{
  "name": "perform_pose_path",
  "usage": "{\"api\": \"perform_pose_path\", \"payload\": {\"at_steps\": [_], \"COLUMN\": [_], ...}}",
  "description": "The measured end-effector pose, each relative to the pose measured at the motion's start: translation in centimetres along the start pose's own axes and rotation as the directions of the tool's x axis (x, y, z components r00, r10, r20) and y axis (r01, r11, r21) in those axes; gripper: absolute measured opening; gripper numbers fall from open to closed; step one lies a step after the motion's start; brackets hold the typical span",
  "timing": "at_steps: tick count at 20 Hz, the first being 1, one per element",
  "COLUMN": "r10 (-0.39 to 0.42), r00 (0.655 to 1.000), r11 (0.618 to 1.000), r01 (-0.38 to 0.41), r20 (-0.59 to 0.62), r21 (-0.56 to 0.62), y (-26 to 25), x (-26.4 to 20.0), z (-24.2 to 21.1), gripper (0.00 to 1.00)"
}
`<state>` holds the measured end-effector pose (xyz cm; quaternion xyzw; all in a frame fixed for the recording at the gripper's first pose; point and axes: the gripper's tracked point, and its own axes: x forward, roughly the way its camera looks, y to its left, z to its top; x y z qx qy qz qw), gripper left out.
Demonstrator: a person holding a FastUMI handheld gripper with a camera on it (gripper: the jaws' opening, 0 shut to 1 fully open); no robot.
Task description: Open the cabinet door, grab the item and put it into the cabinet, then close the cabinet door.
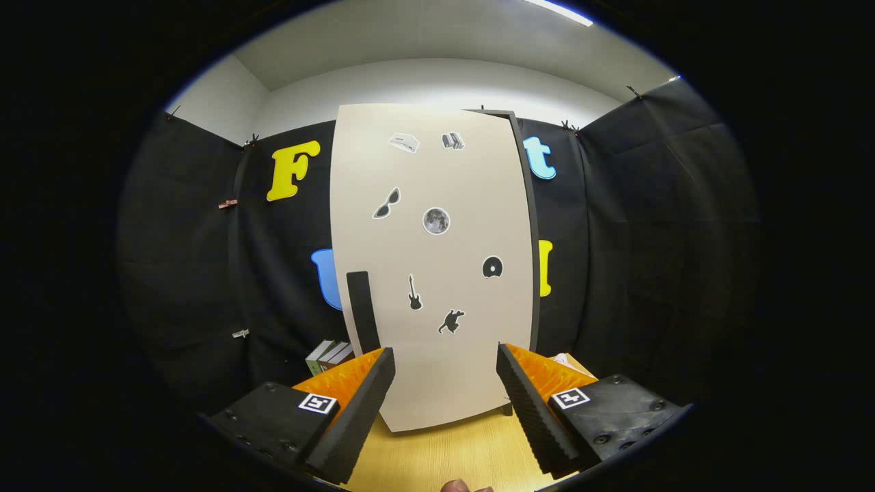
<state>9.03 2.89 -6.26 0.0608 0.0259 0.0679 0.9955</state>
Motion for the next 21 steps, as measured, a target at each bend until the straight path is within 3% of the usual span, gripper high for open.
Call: {"api": "perform_pose_path", "payload": {"at_steps": [21], "r10": [-0.026], "r00": [0.999], "r11": [1.000], "r01": [0.026], "r20": [0.024], "r21": [-0.008], "y": [-2.2], "x": [-1.7], "z": [0.3], "gripper": [0.98]}}
